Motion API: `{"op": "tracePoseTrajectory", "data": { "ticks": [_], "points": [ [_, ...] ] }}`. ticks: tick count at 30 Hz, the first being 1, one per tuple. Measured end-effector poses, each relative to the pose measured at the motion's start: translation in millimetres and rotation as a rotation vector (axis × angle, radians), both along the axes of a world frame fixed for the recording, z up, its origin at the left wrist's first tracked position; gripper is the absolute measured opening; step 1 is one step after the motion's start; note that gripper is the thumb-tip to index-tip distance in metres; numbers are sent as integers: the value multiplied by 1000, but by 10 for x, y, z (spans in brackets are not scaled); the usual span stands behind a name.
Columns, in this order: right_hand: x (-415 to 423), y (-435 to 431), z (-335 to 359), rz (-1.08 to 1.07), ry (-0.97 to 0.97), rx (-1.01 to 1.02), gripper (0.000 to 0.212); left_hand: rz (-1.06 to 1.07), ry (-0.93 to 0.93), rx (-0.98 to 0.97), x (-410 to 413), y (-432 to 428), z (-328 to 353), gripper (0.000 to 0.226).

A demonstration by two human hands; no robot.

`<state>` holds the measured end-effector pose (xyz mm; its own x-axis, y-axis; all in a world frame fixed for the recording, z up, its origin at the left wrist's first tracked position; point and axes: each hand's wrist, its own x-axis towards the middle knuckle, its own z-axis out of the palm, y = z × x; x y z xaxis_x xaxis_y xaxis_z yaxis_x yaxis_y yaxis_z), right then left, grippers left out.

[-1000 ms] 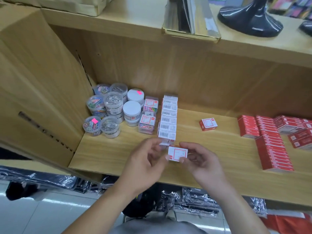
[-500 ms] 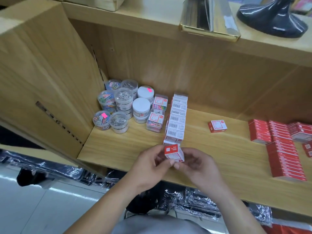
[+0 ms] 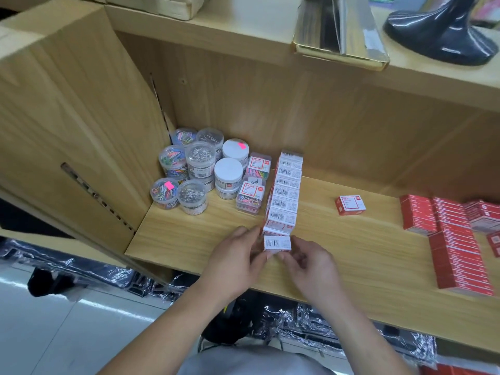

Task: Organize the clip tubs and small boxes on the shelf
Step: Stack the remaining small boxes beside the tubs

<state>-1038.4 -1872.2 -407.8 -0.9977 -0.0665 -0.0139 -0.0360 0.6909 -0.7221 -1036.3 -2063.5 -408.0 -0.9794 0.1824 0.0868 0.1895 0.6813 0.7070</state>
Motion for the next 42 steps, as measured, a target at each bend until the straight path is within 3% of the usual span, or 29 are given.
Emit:
{"op": "tracePoseTrajectory", "data": {
  "ticks": [5,8,11,14,16,18,20,21,23,25,27,30,38,42],
  "points": [
    [43,-63,-1,84,73,238,24,4,15,-141,-3,64,58,34],
    [47,-71,13,80,67,305,30,25,20,-195,-16,85,34,55],
    [31,-16,75,138,34,232,23,15,11,-186,-30,69,16,61],
    [-75,173,220,208,-167,33,21,-15,-38,-18,-2,1,26,54],
    [-237,371,315,49,-216,-35,15,27,-67,111,28,-63,3,47],
    [-463,611,321,-208,-5,42,15,90,-48,167,37,-95,-14,39],
    [-665,774,291,-370,171,202,31,129,-6,175,29,-91,7,30],
    [-749,825,262,-408,171,272,43,140,9,181,20,-80,26,27],
    [-905,884,200,-465,2,328,59,148,13,190,10,-59,58,25],
    [-1012,926,133,-502,-165,313,62,146,-2,197,23,-63,56,26],
    [-1028,936,133,-509,-171,240,58,164,-17,220,65,-94,43,29],
    [-866,866,291,-494,-155,-55,39,217,-43,261,124,-167,10,32],
    [24,515,591,-471,-173,-677,28,195,-27,331,244,-223,43,28],
    [280,125,744,-322,-226,-794,29,61,-31,460,275,-93,225,32]
  ]
}}
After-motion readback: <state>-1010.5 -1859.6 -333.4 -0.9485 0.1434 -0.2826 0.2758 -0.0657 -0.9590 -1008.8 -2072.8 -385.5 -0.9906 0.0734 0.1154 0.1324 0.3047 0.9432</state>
